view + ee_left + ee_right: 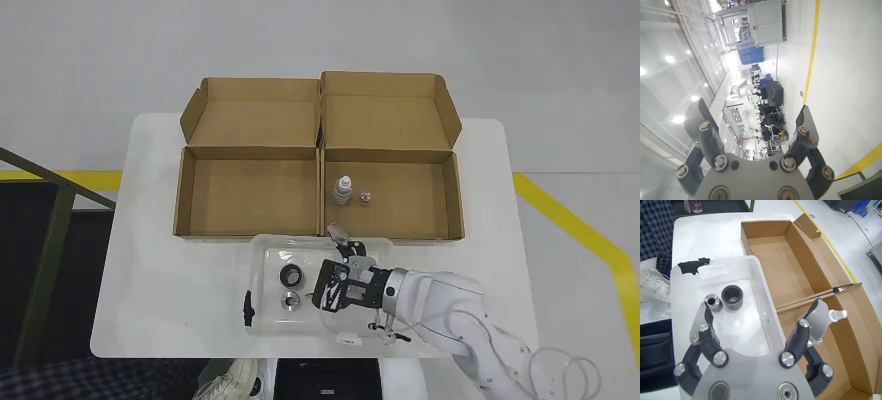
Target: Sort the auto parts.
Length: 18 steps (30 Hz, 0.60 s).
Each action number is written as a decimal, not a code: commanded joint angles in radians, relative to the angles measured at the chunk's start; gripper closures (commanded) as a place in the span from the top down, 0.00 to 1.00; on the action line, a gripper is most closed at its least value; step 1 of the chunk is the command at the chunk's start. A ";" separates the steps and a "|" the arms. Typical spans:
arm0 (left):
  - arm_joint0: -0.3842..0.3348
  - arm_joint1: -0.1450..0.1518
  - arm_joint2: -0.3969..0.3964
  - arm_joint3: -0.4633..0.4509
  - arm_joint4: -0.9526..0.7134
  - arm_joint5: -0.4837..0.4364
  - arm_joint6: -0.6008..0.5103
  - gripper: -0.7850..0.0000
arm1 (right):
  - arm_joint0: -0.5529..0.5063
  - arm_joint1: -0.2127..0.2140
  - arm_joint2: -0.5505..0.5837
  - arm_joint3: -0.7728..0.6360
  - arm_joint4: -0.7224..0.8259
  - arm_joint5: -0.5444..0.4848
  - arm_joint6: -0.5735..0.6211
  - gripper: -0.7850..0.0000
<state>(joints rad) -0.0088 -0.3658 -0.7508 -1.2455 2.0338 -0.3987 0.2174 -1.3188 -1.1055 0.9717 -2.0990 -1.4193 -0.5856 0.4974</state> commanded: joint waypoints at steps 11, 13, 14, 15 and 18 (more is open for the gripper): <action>0.000 0.000 0.000 0.000 0.000 0.000 0.000 1.00 | 0.049 -0.022 -0.111 0.088 -0.090 0.026 -0.045 1.00; 0.000 0.000 0.000 0.000 0.000 0.000 0.000 1.00 | 0.061 -0.027 -0.129 0.109 -0.096 0.031 -0.048 1.00; 0.000 0.000 0.000 0.000 0.000 0.000 0.000 1.00 | 0.067 -0.030 -0.138 0.117 -0.098 0.032 -0.050 1.00; 0.000 0.000 0.000 0.000 0.000 0.000 0.000 1.00 | 0.073 -0.033 -0.145 0.125 -0.097 0.033 -0.052 1.00; 0.000 0.000 0.000 0.000 0.000 0.000 0.000 1.00 | 0.090 -0.040 -0.161 0.149 -0.091 0.039 -0.058 1.00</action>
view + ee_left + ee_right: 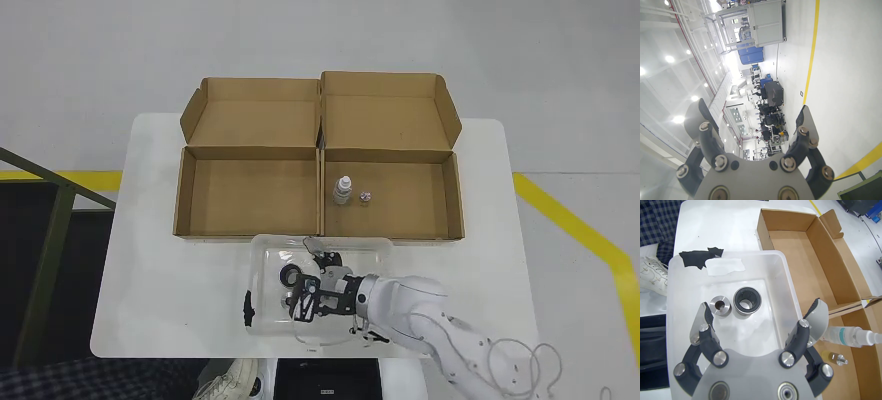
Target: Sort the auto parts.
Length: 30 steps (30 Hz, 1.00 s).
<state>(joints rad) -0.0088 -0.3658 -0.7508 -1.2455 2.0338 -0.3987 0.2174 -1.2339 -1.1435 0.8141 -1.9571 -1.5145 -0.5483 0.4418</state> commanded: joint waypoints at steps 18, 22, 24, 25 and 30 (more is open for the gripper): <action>0.000 0.000 0.000 0.000 0.000 0.000 0.000 1.00 | 0.059 -0.024 -0.029 0.090 0.094 -0.039 0.008 0.76; 0.000 0.000 0.000 0.000 0.000 0.000 0.000 1.00 | 0.071 -0.030 -0.039 0.112 0.104 -0.043 0.009 0.70; 0.000 0.000 0.000 0.000 0.000 0.000 0.000 1.00 | 0.077 -0.033 -0.042 0.125 0.112 -0.038 0.008 0.60; 0.000 0.000 0.000 0.000 0.000 0.000 0.000 1.00 | 0.080 -0.034 -0.043 0.130 0.114 -0.037 0.007 0.58; 0.000 0.000 0.000 0.000 0.000 0.000 0.000 1.00 | 0.090 -0.039 -0.046 0.152 0.123 -0.033 0.007 0.58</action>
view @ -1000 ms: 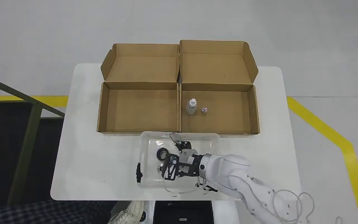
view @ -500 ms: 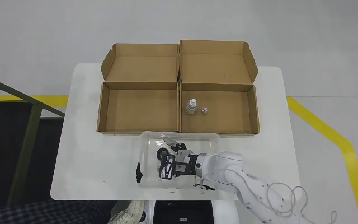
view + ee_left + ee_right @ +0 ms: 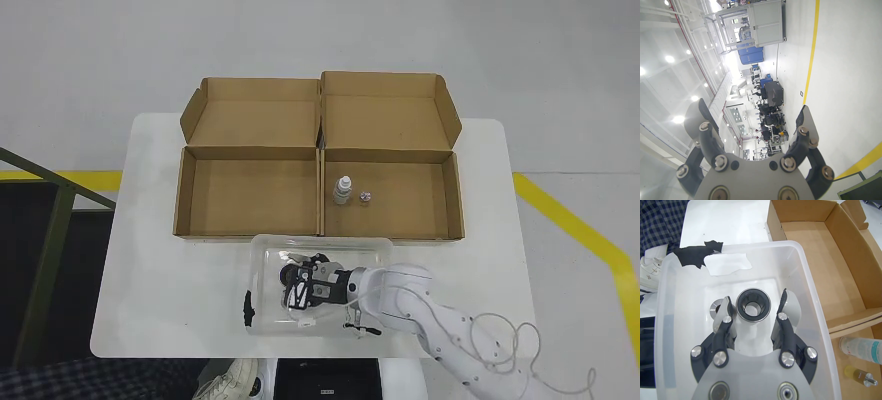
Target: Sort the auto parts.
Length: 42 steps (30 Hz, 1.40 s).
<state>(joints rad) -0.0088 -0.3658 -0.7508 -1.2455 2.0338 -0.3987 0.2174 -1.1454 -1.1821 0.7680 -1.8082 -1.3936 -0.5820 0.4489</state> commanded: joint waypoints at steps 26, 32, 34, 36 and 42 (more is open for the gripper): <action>0.000 0.000 0.000 0.000 0.000 0.000 0.000 1.00 | 0.040 -0.028 -0.033 0.110 0.007 0.003 -0.042 0.49; 0.000 0.000 0.000 0.000 0.000 0.000 0.000 1.00 | 0.061 -0.035 -0.038 0.128 0.026 -0.018 -0.050 0.43; 0.000 0.000 0.000 0.000 0.000 0.000 0.000 1.00 | 0.068 -0.038 -0.040 0.136 0.034 -0.024 -0.050 0.36; 0.000 0.000 0.000 0.000 0.000 0.000 0.000 1.00 | 0.075 -0.040 -0.042 0.146 0.045 -0.034 -0.042 0.23; 0.000 0.000 0.000 0.000 0.000 0.000 0.000 1.00 | 0.080 -0.043 -0.037 0.148 0.064 -0.042 -0.034 0.00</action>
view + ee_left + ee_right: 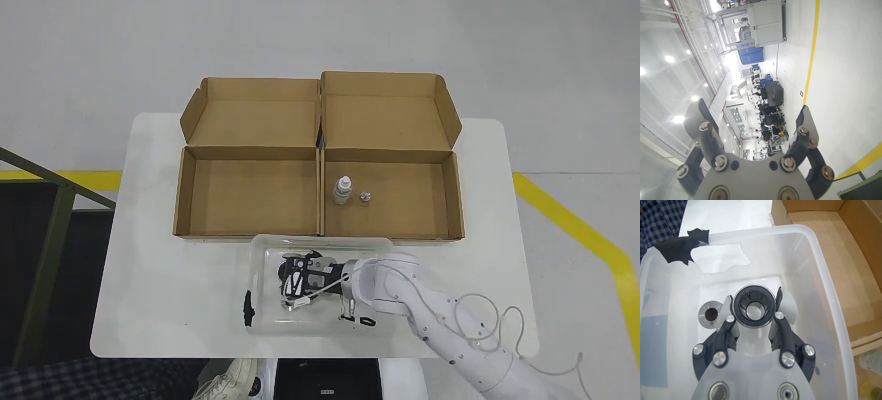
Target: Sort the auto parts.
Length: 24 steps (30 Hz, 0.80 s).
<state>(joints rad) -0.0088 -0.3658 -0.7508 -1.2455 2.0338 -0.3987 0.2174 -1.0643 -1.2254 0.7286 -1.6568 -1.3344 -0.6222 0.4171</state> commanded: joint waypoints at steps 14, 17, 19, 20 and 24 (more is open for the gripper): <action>0.000 0.000 0.000 0.000 0.000 0.000 0.000 1.00 | -0.088 0.036 0.125 -0.155 0.022 -0.046 -0.038 0.00; 0.000 0.000 0.000 0.000 0.000 0.000 0.000 1.00 | -0.119 0.048 0.167 -0.196 0.037 -0.062 -0.049 0.00; 0.000 0.000 0.000 0.000 0.000 0.000 0.000 1.00 | -0.144 0.055 0.195 -0.231 0.047 -0.072 -0.057 0.00; 0.000 0.000 0.000 0.000 0.000 0.000 0.000 1.00 | -0.156 0.059 0.210 -0.248 0.052 -0.076 -0.061 0.00; 0.000 0.000 0.000 0.000 0.000 0.000 0.000 1.00 | -0.202 0.074 0.273 -0.305 0.073 -0.088 -0.080 0.00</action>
<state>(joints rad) -0.0088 -0.3658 -0.7508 -1.2455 2.0338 -0.3987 0.2174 -1.2567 -1.1547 0.9848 -1.9504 -1.2662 -0.7083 0.3416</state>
